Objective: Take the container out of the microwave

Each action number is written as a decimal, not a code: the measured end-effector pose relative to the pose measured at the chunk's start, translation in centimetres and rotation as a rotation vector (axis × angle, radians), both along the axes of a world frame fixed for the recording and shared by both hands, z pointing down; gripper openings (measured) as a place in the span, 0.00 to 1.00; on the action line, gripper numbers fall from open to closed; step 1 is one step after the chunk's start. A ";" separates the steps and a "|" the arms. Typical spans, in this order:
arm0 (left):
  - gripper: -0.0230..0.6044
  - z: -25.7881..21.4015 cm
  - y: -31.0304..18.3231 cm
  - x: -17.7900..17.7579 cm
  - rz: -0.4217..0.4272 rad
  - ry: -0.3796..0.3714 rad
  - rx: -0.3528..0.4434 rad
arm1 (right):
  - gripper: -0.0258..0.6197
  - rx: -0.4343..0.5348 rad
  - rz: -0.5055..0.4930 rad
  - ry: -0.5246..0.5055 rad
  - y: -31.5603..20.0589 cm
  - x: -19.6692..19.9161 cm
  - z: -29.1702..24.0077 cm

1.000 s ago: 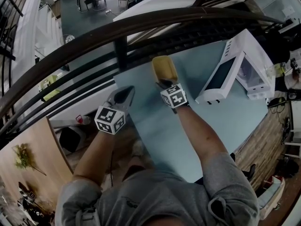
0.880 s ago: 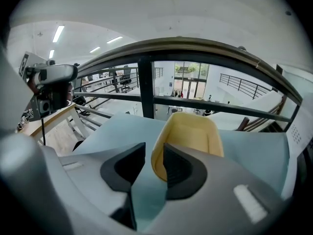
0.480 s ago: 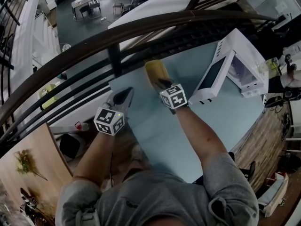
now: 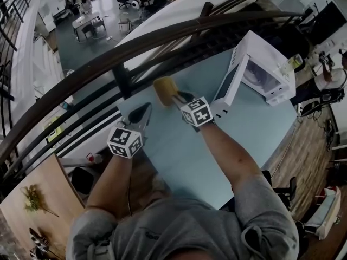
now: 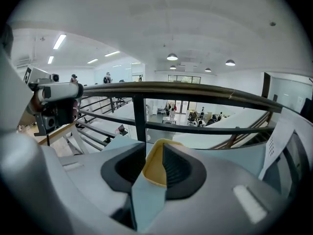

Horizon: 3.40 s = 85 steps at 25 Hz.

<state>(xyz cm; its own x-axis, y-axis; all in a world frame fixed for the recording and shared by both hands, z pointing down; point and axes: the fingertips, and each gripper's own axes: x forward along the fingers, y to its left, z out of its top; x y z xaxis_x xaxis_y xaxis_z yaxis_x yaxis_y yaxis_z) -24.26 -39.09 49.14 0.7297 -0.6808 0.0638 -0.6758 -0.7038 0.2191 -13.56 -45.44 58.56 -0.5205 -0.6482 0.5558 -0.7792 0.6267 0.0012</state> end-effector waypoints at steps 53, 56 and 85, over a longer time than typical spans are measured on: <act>0.08 -22.7 30.9 31.0 0.322 -0.013 0.265 | 0.18 0.369 0.389 -0.097 34.5 36.6 -26.8; 0.08 -22.9 33.2 31.9 0.318 -0.014 0.266 | 0.17 0.378 0.395 -0.102 37.5 38.3 -27.1; 0.08 -19.7 46.1 36.3 0.372 -0.039 0.272 | 0.05 0.450 0.288 -0.174 53.2 41.6 -25.2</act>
